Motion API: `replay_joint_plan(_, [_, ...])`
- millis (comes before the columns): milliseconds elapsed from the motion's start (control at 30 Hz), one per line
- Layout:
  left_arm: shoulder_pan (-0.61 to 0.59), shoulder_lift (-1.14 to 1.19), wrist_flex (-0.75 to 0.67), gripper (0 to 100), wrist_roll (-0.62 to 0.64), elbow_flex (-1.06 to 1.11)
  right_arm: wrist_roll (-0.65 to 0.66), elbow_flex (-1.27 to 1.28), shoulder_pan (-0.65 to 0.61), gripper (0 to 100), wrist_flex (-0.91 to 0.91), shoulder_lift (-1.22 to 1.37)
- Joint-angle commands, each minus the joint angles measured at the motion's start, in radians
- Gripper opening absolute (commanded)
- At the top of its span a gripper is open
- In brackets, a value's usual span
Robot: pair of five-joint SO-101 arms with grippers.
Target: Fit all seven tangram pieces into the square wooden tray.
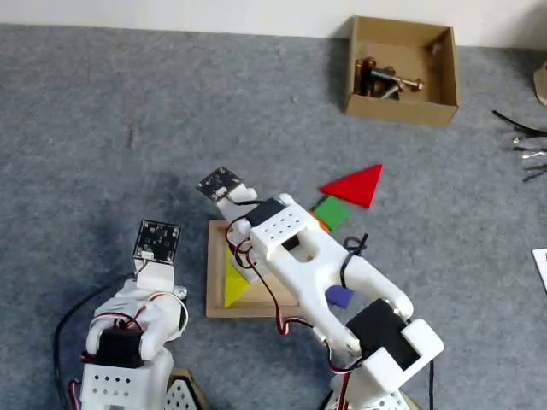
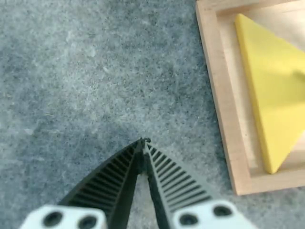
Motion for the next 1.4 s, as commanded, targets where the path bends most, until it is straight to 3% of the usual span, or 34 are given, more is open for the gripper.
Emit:
replay_joint_plan(0, [0.012, -0.007, 0.006, 1, 0.006, 0.019, 0.011, 0.013, -0.031, 4.5, -0.019, 0.044])
replay_joint_plan(533, [0.012, -0.007, 0.006, 1, 0.006, 0.019, 0.011, -0.019, -0.124, 4.5, -0.021, 0.045])
replay_joint_plan(1367, [0.012, -0.007, 0.006, 1, 0.006, 0.019, 0.011, -0.079, -0.116, 4.8, -0.042, -0.038])
